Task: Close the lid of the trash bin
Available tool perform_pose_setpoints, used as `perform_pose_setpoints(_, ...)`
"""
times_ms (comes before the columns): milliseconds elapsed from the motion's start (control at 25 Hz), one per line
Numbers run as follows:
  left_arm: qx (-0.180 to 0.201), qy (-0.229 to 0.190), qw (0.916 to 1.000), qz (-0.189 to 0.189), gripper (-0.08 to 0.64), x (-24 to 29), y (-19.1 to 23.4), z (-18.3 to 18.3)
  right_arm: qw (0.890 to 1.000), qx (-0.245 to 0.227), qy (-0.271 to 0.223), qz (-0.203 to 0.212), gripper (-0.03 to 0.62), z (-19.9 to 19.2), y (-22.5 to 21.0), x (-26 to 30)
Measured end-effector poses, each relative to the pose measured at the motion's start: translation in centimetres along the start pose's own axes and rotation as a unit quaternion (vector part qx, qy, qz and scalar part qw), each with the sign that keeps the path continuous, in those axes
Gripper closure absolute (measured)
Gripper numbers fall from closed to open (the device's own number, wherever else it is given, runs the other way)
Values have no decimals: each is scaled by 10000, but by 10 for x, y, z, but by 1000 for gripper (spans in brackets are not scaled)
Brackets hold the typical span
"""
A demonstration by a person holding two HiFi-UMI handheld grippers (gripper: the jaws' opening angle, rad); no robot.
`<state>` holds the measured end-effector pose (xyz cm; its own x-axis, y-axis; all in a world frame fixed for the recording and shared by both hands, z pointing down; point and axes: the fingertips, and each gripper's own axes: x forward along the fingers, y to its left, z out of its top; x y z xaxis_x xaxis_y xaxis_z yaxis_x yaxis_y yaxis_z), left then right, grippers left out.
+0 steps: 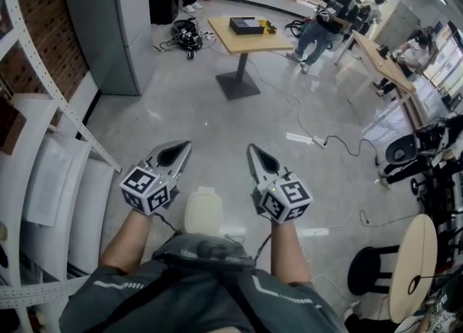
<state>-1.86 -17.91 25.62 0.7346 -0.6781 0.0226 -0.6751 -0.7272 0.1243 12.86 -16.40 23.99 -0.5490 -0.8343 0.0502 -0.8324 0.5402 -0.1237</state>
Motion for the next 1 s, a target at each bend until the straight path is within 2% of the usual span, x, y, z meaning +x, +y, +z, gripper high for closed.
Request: perform_pose_setpoints(1000, -69, 1, 9999, -99, 560, 1, 8, -7, 9998, -100, 48, -172, 586, -2, 5, 5)
